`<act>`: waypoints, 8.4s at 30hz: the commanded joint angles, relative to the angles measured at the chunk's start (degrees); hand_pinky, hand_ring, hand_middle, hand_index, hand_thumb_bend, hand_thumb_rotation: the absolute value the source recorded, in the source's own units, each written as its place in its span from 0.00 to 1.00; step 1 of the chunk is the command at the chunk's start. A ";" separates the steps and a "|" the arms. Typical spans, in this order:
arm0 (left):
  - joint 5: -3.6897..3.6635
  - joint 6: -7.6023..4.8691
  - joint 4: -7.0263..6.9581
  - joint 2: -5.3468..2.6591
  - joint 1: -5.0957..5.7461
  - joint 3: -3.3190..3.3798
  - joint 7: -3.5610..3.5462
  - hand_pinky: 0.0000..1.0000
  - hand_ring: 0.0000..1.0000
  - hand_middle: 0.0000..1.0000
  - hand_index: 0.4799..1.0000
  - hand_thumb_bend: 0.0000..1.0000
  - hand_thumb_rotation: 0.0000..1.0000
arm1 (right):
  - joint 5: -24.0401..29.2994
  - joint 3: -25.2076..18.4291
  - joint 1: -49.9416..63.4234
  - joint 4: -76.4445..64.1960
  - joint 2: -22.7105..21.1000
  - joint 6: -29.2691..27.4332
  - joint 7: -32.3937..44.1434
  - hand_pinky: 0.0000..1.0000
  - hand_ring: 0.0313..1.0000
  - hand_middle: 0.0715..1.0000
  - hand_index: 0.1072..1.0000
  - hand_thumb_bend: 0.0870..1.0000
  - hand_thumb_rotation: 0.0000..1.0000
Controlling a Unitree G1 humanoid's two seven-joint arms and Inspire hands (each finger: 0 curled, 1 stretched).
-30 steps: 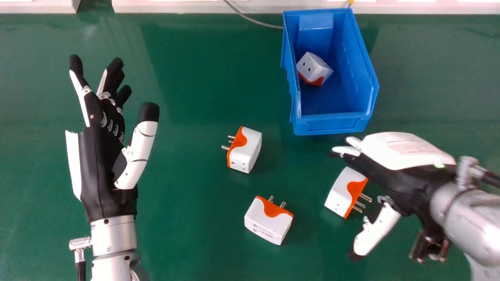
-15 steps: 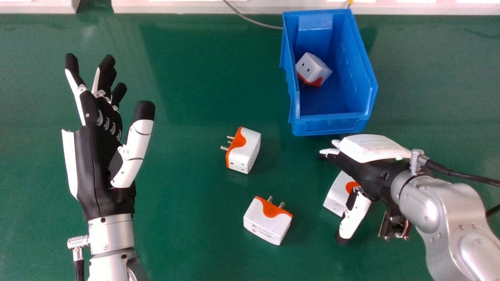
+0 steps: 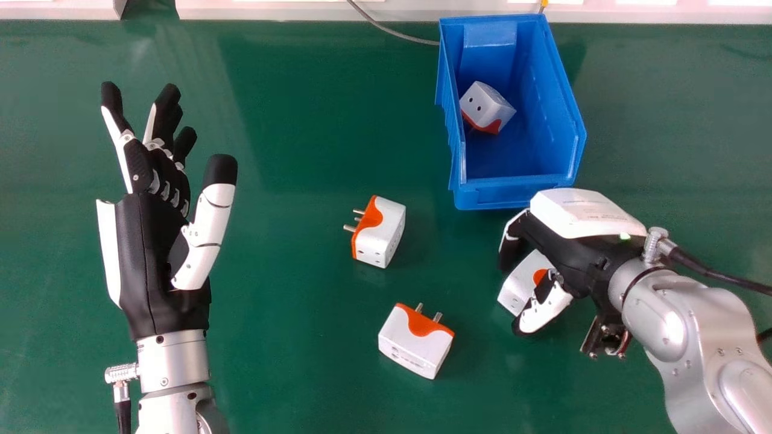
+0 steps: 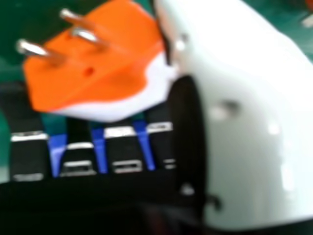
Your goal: Pick all objects and put in blue box
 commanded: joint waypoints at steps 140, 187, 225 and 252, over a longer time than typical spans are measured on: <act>0.55 0.70 -3.75 0.50 2.20 0.14 -0.48 0.92 0.94 0.93 0.84 0.67 0.58 | -20.43 15.67 6.68 -15.50 11.29 0.32 8.71 0.44 0.67 0.77 0.68 0.66 0.00; 0.74 1.09 -2.86 -0.24 0.48 -0.23 0.59 0.92 0.95 0.93 0.85 0.67 0.57 | 8.38 -16.42 -2.51 -18.03 7.03 -15.85 -28.27 0.26 0.34 0.42 0.46 0.47 0.00; 1.84 0.26 -1.16 -0.23 -1.43 -0.08 2.58 0.91 0.94 0.91 0.82 0.70 0.60 | 0.92 -0.38 -37.09 36.95 4.01 -14.87 -47.00 0.58 0.71 0.73 0.43 0.47 0.12; 1.58 0.11 -0.76 0.14 -1.28 -0.03 1.98 0.93 0.95 0.93 0.83 0.69 0.60 | 3.02 -0.84 -36.39 32.94 3.61 -9.48 -41.82 0.71 0.96 1.00 0.80 0.84 0.05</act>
